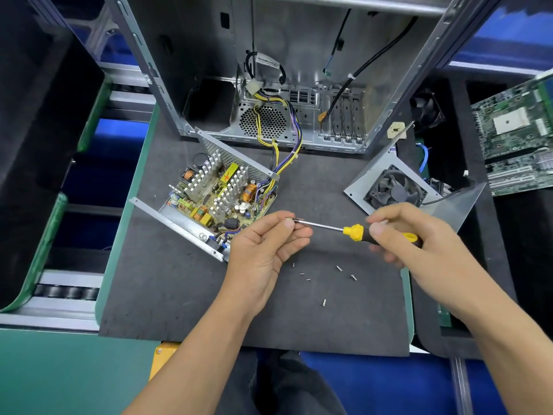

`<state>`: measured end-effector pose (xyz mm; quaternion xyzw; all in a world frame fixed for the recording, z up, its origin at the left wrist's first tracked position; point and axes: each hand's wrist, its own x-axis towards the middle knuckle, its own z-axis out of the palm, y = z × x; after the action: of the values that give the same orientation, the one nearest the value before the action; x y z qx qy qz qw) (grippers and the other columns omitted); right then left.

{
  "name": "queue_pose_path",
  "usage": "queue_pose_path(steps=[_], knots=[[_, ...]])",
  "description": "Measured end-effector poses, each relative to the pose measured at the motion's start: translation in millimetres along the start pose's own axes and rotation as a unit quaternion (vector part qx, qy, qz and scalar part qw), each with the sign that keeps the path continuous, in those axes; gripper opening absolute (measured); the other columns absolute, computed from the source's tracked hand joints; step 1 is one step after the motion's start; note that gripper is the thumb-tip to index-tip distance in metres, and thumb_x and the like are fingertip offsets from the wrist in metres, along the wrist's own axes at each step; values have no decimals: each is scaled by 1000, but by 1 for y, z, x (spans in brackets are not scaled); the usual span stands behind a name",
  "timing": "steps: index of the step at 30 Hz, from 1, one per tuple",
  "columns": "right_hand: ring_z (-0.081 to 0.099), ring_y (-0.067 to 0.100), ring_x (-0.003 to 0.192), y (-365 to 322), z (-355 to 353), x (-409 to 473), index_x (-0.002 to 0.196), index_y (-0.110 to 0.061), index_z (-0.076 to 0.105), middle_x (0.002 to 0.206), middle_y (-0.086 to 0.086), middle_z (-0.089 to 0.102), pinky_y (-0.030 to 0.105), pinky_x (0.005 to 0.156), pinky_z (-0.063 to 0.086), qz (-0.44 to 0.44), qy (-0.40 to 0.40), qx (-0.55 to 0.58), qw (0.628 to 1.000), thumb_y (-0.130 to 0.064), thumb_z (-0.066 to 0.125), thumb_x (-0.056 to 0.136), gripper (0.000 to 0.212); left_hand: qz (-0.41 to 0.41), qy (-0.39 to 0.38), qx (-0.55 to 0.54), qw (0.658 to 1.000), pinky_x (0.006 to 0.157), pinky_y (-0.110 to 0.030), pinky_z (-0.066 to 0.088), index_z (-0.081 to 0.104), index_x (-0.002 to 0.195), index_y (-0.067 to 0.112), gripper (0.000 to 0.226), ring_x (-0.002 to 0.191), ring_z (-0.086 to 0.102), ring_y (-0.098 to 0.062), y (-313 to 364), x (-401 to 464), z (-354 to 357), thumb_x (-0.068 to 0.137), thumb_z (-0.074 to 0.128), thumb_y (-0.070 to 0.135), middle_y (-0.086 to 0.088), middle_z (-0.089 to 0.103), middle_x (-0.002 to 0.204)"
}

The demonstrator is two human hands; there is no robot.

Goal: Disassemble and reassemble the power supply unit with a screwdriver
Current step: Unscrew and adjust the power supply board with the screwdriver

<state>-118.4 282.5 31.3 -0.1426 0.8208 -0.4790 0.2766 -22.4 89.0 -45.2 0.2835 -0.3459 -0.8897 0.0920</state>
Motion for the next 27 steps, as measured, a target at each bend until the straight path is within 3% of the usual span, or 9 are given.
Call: queue_pose_path(steps=[3, 5, 9, 13, 16, 23, 27], knots=[[62, 20, 75, 5, 2, 4, 89, -32, 66, 84, -3, 71, 41, 78, 47, 29, 11, 123, 992, -20, 73, 87, 14, -12, 17, -35, 999, 70, -25, 58, 80, 83, 15, 12, 76, 73, -20, -3, 4, 3, 77, 70, 12, -11, 74, 82], [67, 21, 73, 4, 9, 7, 83, -30, 67, 81, 2, 73, 36, 77, 51, 4, 72, 161, 984, -10, 71, 87, 20, -23, 30, -78, 996, 68, -24, 57, 80, 80, 16, 10, 72, 71, -17, -5, 7, 8, 77, 71, 14, -7, 73, 80], [70, 16, 71, -3, 26, 15, 95, -20, 63, 83, 3, 74, 21, 64, 54, -63, 149, 230, 960, -7, 75, 83, 22, -35, 71, -160, 984, 62, -24, 56, 79, 75, 17, 6, 66, 67, -14, -10, 16, 20, 76, 73, 16, -3, 69, 75], [69, 15, 75, -13, 41, 22, 81, -26, 71, 82, -1, 73, 21, 68, 54, -56, 165, 342, 924, -22, 73, 85, 6, -42, 78, -187, 978, 61, -24, 56, 79, 73, 16, 7, 65, 67, -13, -15, 20, 25, 76, 73, 15, -2, 69, 73], [73, 20, 77, -16, 49, 26, 87, -22, 65, 85, 3, 74, 24, 68, 56, -42, 185, 333, 924, -32, 67, 87, 10, -46, 80, -191, 977, 63, -24, 56, 80, 75, 14, 6, 67, 68, -13, -18, 21, 24, 76, 73, 14, -3, 70, 75], [73, 24, 78, -12, 51, 36, 92, -15, 59, 82, 2, 74, 24, 68, 57, -33, 190, 294, 936, -24, 58, 100, 12, -43, 69, -164, 983, 67, -23, 57, 81, 84, 11, 13, 74, 71, -14, -16, 24, 16, 73, 75, 14, -5, 73, 83], [73, 25, 76, -15, 52, 44, 91, -14, 59, 86, 8, 75, 28, 67, 57, -82, 192, 222, 952, -23, 58, 100, 12, -64, 72, -117, 988, 71, -24, 58, 76, 95, 2, 28, 85, 74, -20, -15, 20, 4, 70, 77, 15, -14, 75, 94]])
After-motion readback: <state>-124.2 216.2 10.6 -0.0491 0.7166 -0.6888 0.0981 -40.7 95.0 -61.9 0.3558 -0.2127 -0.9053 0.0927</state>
